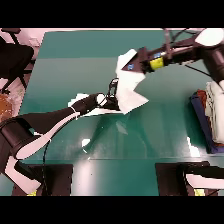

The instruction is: Fold the shirts.

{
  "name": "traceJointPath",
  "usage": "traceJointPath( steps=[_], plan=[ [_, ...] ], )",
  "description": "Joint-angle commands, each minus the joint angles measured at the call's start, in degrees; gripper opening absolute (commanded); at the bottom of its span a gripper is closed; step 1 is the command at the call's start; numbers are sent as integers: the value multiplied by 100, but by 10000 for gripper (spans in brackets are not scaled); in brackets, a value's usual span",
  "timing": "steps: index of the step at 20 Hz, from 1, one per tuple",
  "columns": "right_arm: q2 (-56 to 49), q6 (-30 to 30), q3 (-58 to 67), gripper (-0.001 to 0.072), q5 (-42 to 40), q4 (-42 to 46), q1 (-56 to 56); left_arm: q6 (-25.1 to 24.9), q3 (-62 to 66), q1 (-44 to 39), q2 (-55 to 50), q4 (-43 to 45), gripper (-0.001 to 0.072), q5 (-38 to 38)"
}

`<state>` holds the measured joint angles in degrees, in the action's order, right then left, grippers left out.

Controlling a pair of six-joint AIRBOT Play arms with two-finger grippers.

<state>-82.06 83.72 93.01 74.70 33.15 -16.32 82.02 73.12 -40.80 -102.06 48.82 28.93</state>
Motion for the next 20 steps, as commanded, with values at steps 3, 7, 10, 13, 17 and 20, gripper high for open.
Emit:
traceJointPath(
  steps=[3, 7, 10, 13, 17, 20],
  plan=[
    [-535, 33, 407, 18, -28, 9, -450, -114, -4, 50, -7, 232, 23, 925],
    [-516, 136, 404, 19, 15, 448, -302, -398, -4, 223, 92, 219, 22, 1187],
    [-516, 66, 404, 18, -57, 446, -227, -616, -4, 332, 267, 205, 22, 1287],
    [-509, 59, 404, 18, -118, 439, -157, -975, -4, 439, 337, 234, 22, 1829],
    [-509, 59, 404, 19, -125, 442, -157, -1051, -2, 466, 481, 455, 21, 1683],
    [-509, 59, 404, 18, -129, 439, -157, -1047, -4, 466, 608, 1008, 21, 1665]
  ],
)
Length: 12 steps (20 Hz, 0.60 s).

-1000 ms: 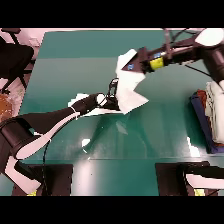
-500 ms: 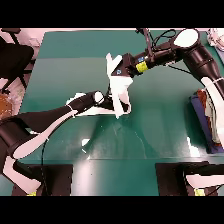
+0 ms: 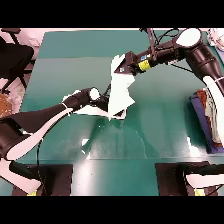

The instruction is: Fold the shirts.

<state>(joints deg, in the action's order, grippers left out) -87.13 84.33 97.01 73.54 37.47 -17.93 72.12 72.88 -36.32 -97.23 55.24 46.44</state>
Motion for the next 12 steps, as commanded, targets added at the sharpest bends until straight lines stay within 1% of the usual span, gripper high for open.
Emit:
traceJointPath(
  steps=[1, 3, 6, 8, 10, 12],
  plan=[
    [-2, -2, 4, 19, -11, 7, 4, -55, 20, 20, 162, 557, 21, -76],
    [0, -2, 4, 18, -7, 7, 2, 146, 20, 55, 256, 973, 21, -164],
    [-2, 0, 4, 18, -15, 11, 4, 140, 28, 400, 520, 802, 22, -227],
    [-2, 0, 4, 18, -13, 9, 4, 83, 28, 723, 778, 570, 21, 192],
    [-2, 2, 4, 18, -35, 11, 4, -245, 33, 1003, 1003, 339, 22, 809],
    [-2, 2, 4, 19, -66, 11, 4, -400, 31, 1252, 1193, 289, 23, 1196]
  ],
)
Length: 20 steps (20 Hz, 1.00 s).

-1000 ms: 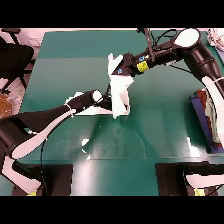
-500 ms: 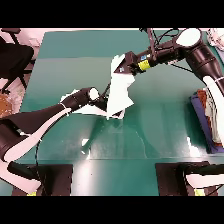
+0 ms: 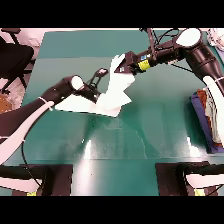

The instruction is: Fold the shirts.

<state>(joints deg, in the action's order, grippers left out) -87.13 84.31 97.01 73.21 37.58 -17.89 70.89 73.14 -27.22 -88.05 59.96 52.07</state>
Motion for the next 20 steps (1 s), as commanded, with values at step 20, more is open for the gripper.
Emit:
traceJointPath(
  steps=[20],
  plan=[
    [-1786, 791, 1978, 18, -800, -7, -1270, -804, 7, 4100, 835, -278, 24, 1572]
  ],
)
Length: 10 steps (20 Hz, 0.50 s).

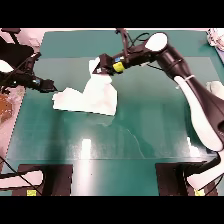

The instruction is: Fold the shirts.

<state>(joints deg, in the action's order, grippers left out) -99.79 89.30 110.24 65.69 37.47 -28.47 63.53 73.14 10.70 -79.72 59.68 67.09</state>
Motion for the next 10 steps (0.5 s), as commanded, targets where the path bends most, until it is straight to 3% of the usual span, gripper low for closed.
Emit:
traceJointPath(
  steps=[1, 7, 10],
  plan=[
    [-695, 326, 798, 18, -107, 4, -286, -122, 7, 352, 2, -396, 24, 92],
    [-1241, 444, 544, 19, -654, -11, -599, -254, 7, 350, 2, -776, 24, 90],
    [-1545, 470, 546, 19, -1032, -479, -656, -256, 7, 350, 2, -837, 24, 87]
  ],
)
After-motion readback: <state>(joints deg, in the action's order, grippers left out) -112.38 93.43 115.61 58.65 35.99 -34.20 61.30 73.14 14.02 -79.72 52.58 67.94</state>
